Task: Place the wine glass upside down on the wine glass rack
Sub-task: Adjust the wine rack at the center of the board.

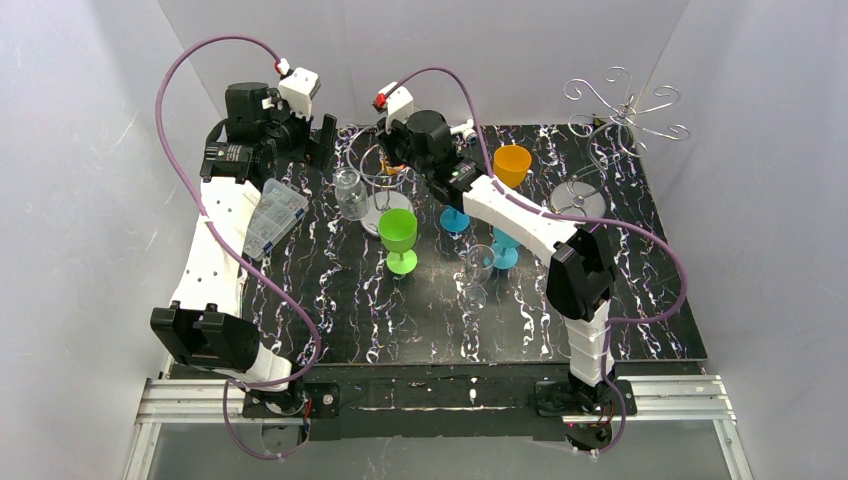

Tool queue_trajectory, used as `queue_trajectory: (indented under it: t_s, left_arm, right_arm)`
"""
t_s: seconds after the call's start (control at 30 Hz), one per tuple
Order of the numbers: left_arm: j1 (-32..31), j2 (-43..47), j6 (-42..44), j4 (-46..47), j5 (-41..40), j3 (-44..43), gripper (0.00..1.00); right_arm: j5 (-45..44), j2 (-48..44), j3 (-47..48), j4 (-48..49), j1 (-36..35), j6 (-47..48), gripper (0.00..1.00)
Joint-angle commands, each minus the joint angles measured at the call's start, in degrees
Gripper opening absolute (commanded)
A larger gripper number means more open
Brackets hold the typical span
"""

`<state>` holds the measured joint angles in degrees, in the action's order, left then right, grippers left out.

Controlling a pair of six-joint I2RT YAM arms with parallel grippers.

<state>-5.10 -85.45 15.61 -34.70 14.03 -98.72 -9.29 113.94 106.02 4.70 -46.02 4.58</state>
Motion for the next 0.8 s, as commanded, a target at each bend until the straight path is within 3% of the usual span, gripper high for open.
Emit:
queue_trajectory:
  t_s: [0.0, 0.07, 0.2, 0.57, 0.63, 0.77]
  left_arm:
    - [0.0, 2.7, -0.4, 0.7, 0.8, 0.5, 0.98]
    - [0.1, 2.7, -0.8, 0.7, 0.8, 0.5, 0.98]
    - [0.1, 2.8, -1.1, 0.7, 1.1, 0.7, 0.98]
    - [0.1, 2.7, -1.3, 0.9, 1.2, 0.4, 0.98]
    - [0.1, 2.8, -1.2, 0.9, 1.3, 0.5, 0.98]
    - [0.1, 2.8, -1.3, 0.9, 1.5, 0.4, 0.98]
  right_arm:
    - [-2.9, -9.1, 0.9, 14.7, 0.9, 2.1, 0.19]
    - [-3.7, -10.1, -1.4, 15.4, 0.9, 2.0, 0.20]
    - [-6.4, -12.2, -5.3, 18.5, 1.2, 3.4, 0.01]
    - [-5.6, -11.6, -4.1, 17.0, 1.4, 3.9, 0.03]
    - [-5.4, -11.7, -4.8, 17.0, 1.4, 3.8, 0.06]
    - [-5.2, -12.1, -4.8, 15.8, 1.4, 3.3, 0.32]
